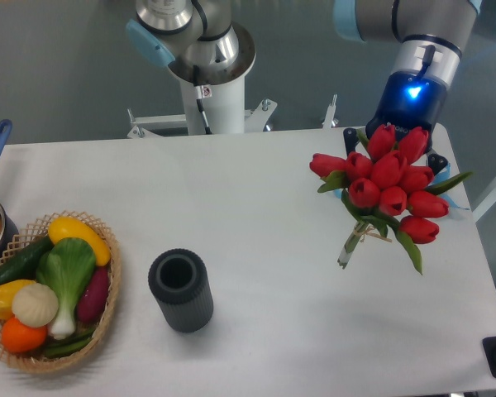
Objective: Place the flowers on the table
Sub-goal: 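Hold the red tulip bunch with the gripper above the table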
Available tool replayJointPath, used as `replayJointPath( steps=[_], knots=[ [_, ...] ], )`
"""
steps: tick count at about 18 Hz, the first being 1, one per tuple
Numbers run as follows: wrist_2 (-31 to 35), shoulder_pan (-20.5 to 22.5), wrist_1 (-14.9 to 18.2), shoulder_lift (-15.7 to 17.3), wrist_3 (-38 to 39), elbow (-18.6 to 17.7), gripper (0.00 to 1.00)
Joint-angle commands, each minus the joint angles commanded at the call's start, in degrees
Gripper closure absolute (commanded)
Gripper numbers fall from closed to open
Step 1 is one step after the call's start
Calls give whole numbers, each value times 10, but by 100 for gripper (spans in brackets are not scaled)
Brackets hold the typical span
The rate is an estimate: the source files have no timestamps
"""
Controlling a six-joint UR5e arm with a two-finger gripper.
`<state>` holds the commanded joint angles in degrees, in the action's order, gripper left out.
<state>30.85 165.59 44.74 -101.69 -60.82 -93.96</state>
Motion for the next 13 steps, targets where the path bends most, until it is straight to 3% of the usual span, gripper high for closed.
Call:
replayJointPath(
  steps=[5,13],
  knots=[
    [8,0,0,3,-1,-6,69],
    [124,-7,1,20,-1,-8,69]
  ],
)
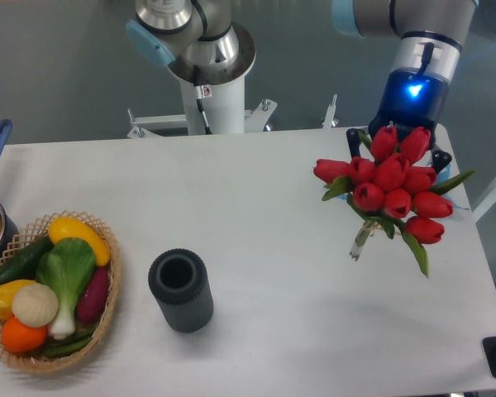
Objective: Place the flowers on the table
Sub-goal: 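Hold the red tulip bunch with the gripper above the table, then lower the held red tulips onto the table beside the black cup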
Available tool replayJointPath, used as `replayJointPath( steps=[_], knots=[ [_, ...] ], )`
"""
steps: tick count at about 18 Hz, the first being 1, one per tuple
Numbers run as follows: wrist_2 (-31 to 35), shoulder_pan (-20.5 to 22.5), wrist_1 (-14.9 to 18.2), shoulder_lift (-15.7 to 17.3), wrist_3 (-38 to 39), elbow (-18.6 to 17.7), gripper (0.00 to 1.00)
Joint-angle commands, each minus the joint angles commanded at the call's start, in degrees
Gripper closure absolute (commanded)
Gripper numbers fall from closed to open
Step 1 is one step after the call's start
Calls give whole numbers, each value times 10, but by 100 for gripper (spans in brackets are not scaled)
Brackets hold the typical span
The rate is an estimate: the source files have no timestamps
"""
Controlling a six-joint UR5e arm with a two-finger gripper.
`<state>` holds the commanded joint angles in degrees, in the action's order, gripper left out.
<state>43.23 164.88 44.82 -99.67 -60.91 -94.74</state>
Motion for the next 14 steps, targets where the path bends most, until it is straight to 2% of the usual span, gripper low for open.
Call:
replayJointPath(
  steps=[4,8,14],
  knots=[
    [91,-33,-1,-8,-3,11,69],
    [246,-84,-1,-25,-16,20,69],
    [466,-141,4,-66,-91,18,69]
  ],
)
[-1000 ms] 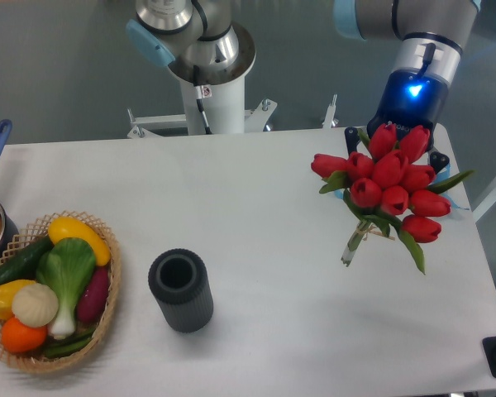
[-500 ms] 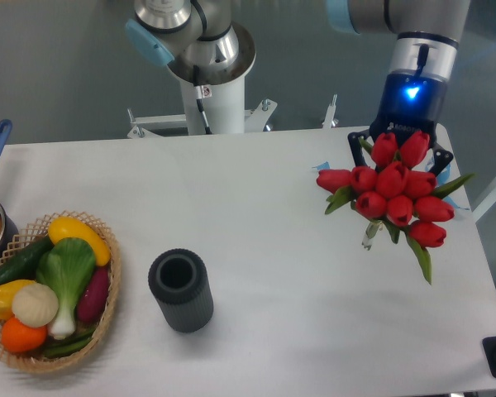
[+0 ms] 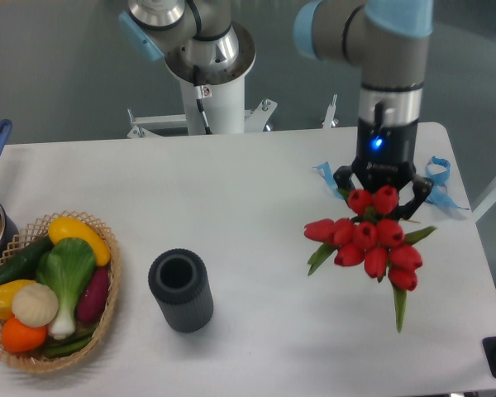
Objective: Place the flowers on the table
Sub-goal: 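Lower the held red tulips onto the table beside the black cup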
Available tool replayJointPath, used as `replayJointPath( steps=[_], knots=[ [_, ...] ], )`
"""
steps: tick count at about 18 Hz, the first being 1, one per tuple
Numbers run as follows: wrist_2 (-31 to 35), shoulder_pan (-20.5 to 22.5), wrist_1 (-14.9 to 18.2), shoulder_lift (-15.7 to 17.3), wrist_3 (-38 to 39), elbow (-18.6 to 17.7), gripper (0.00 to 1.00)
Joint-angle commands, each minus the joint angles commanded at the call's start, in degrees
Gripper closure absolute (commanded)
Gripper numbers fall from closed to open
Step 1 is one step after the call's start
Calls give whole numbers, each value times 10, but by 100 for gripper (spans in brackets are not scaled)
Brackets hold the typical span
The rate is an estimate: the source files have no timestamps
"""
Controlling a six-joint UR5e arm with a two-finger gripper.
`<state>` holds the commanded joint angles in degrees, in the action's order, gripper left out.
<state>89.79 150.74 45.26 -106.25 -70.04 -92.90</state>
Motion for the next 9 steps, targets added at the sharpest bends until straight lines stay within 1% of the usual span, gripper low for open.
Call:
replayJointPath(
  steps=[2,5,6,7,8,9],
  knots=[
    [47,-8,0,-17,-12,-4,69],
    [118,-28,5,-52,-23,-1,69],
    [164,-45,4,-75,-23,2,69],
    [193,-51,4,-89,-22,3,69],
    [211,-59,4,-103,-22,4,69],
    [216,-63,3,-124,-20,6,69]
  ],
)
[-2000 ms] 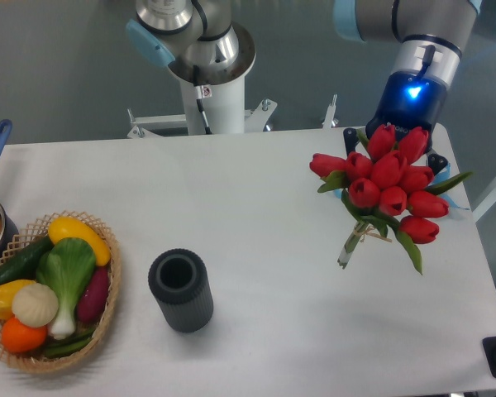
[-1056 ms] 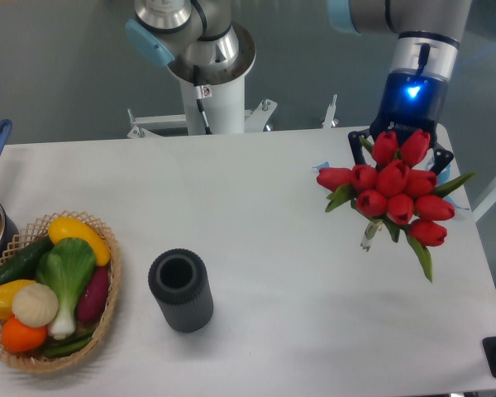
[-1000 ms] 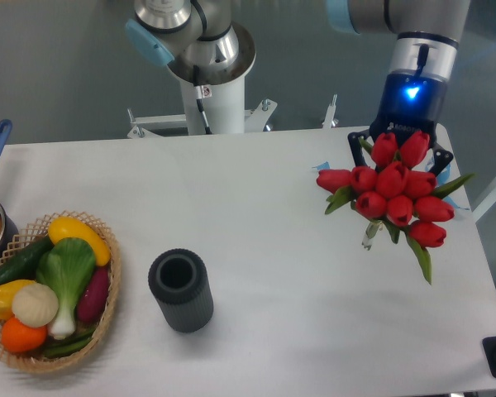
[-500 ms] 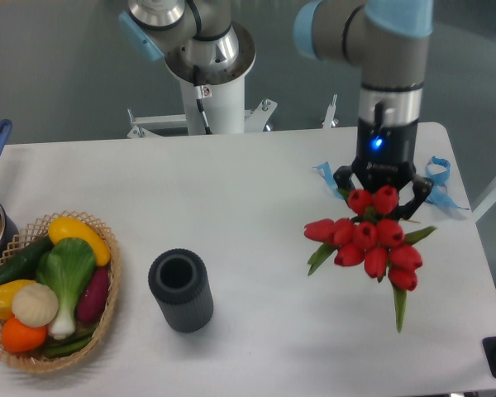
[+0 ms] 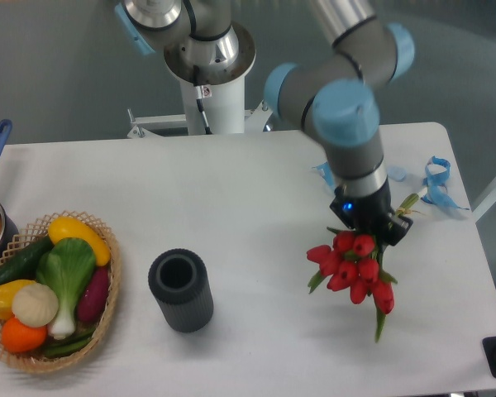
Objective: Place the flowers on the table
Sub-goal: 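Lower the held red tulips onto the table beside the black cup, then open the gripper and lift it away from the tulips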
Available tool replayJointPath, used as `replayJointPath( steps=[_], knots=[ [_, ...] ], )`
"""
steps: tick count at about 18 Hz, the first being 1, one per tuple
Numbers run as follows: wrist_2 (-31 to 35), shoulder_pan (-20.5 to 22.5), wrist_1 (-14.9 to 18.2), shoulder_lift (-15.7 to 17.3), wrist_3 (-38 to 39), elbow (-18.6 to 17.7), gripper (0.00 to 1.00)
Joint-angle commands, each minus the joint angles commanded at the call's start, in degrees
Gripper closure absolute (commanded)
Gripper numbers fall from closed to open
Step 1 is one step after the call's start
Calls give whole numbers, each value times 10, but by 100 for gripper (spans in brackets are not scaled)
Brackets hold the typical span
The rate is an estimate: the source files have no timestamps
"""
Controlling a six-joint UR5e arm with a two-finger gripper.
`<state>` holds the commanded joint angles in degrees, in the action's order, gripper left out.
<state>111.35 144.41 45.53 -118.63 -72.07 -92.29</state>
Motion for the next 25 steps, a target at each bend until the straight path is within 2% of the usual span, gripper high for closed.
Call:
replayJointPath(
  steps=[6,9,10,11,12,13,15,17,19,22,25],
  knots=[
    [-16,-2,-4,-55,6,11,69],
    [-22,-2,-3,-53,6,7,62],
    [-27,-2,-4,-53,6,7,40],
    [-28,-2,-4,-50,3,8,7],
    [-29,-2,-4,-46,0,8,4],
    [-35,-1,-5,-34,0,5,0],
    [-34,-2,-4,-6,1,1,0],
    [-34,10,0,44,0,2,0],
    [-37,27,12,79,0,8,0],
    [-61,74,50,121,-20,11,0],
    [-144,132,82,154,-106,15,0]
  ],
)
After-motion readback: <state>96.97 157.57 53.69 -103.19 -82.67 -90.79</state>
